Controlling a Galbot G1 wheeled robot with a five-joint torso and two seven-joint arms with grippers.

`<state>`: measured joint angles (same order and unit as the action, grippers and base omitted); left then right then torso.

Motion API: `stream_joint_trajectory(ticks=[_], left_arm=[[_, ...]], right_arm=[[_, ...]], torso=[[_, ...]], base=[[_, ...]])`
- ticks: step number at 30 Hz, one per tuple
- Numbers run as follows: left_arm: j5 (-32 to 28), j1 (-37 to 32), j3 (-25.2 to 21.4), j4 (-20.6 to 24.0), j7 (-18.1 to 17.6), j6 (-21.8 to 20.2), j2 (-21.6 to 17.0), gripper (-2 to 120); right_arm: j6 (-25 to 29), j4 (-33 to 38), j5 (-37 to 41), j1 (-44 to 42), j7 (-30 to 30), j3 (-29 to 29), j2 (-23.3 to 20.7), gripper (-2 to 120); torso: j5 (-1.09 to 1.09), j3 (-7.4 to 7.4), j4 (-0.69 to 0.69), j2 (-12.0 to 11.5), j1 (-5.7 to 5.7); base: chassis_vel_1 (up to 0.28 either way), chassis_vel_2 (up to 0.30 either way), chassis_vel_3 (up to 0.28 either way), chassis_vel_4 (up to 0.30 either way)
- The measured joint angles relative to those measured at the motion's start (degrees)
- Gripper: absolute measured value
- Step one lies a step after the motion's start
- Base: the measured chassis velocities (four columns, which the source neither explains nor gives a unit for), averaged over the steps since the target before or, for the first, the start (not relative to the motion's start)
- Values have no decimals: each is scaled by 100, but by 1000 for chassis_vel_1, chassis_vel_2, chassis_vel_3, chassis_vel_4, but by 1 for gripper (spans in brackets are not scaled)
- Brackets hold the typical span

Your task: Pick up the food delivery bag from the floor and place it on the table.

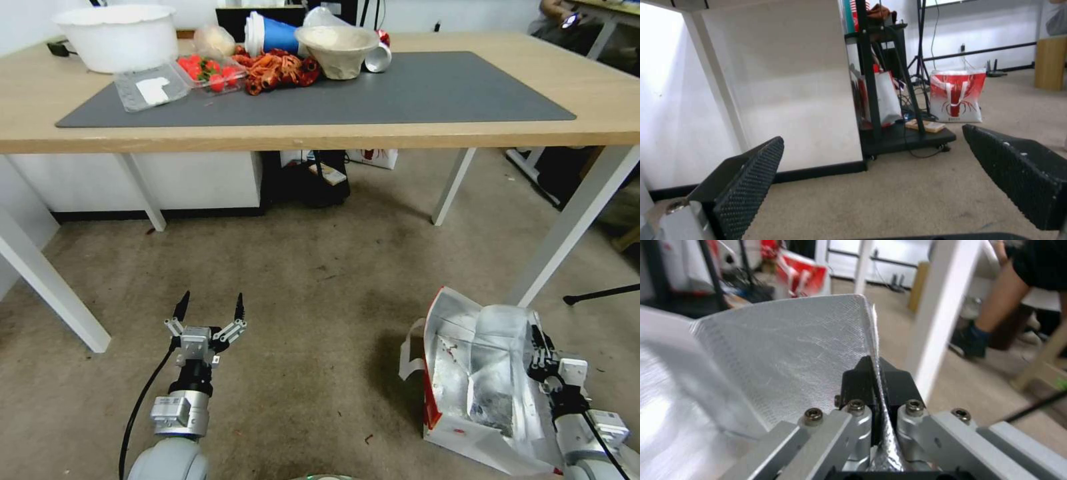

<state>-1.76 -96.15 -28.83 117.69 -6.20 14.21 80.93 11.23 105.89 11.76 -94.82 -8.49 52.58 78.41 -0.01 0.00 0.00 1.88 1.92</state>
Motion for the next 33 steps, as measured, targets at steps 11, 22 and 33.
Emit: stream_joint_trajectory(ticks=[11,22,33], left_arm=[[-11,59,-19,21,15,35,-13,100],[260,133,25,39,-587,-8,-85,100],[149,157,41,115,-719,-75,-139,100]], right_arm=[[-54,751,558,-117,-530,-338,-145,0],[-360,1222,1278,-164,-968,-558,-403,0],[-425,1638,1815,-195,-1524,-557,-659,0]], torso=[[1,0,0,0,0],[1,0,0,0,0],[1,1,0,0,0]], base=[[0,0,0,0],[0,0,0,0],[0,0,0,0]])
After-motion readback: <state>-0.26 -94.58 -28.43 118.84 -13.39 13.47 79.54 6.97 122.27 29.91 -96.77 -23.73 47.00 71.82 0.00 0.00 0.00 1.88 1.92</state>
